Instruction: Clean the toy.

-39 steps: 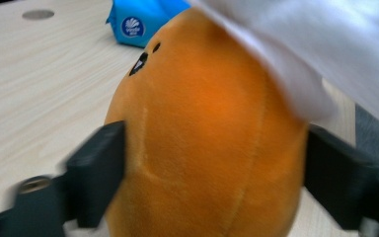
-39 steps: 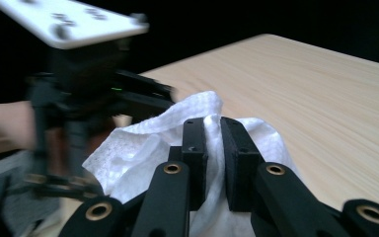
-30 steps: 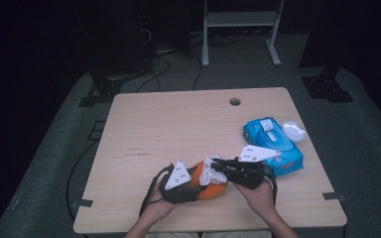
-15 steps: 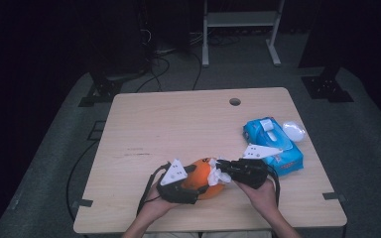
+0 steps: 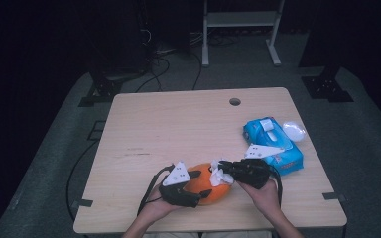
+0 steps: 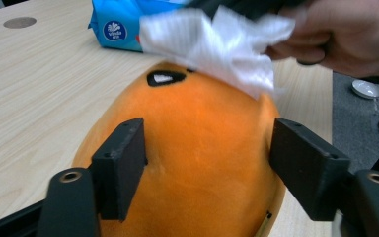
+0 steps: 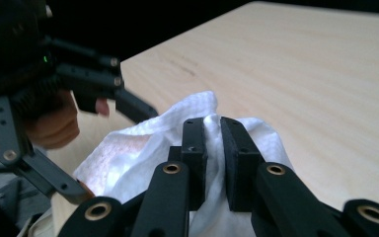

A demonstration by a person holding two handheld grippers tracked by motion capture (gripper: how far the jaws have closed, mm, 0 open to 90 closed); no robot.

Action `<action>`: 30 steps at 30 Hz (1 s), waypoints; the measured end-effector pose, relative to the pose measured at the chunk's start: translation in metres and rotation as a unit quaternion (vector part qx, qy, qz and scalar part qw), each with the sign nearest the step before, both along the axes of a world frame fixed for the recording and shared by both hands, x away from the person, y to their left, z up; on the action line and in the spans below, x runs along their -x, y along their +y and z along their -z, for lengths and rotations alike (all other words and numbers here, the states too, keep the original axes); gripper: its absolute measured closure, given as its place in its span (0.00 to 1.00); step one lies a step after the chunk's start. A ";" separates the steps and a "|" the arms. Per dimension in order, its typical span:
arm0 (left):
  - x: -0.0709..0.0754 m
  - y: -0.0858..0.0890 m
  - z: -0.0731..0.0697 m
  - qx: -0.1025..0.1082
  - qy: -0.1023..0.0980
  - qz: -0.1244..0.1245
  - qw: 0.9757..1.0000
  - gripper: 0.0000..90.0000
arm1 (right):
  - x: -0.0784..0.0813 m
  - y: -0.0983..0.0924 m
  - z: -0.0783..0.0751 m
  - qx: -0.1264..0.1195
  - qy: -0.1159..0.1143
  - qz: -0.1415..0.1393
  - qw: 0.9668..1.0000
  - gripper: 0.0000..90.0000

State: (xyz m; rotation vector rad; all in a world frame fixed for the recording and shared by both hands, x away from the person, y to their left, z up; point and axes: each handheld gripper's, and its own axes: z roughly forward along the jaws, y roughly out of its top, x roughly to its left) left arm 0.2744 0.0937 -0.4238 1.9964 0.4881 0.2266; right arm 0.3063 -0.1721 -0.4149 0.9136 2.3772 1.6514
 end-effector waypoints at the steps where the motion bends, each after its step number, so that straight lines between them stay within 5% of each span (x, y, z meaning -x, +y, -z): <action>1: -0.001 0.002 -0.001 0.008 -0.004 -0.006 1.000 0.30 | 0.000 0.001 0.002 0.002 0.007 -0.004 1.000 0.89; 4: -0.008 0.005 0.000 0.020 -0.009 -0.039 0.999 0.20 | 0.002 0.004 0.003 0.005 0.014 -0.024 1.000 0.89; 10: -0.005 -0.003 0.008 0.001 0.024 -0.011 1.000 0.26 | 0.004 0.003 0.004 0.023 0.007 -0.032 0.999 0.89; 18: 0.006 -0.010 0.007 -0.027 0.010 0.006 1.000 0.26 | 0.007 -0.016 0.004 0.031 0.018 -0.016 0.999 0.89; 22: 0.007 -0.008 0.008 -0.025 0.013 0.005 1.000 0.26 | 0.019 -0.015 0.000 0.034 -0.002 -0.027 0.999 0.89; 28: 0.007 -0.009 0.009 -0.021 0.013 0.000 1.000 0.26 | 0.017 -0.033 0.008 0.057 0.013 -0.001 0.998 0.89; 30: 0.006 -0.008 0.010 -0.016 0.014 0.000 1.000 0.26 | 0.020 -0.040 0.011 0.046 0.019 0.002 0.999 0.89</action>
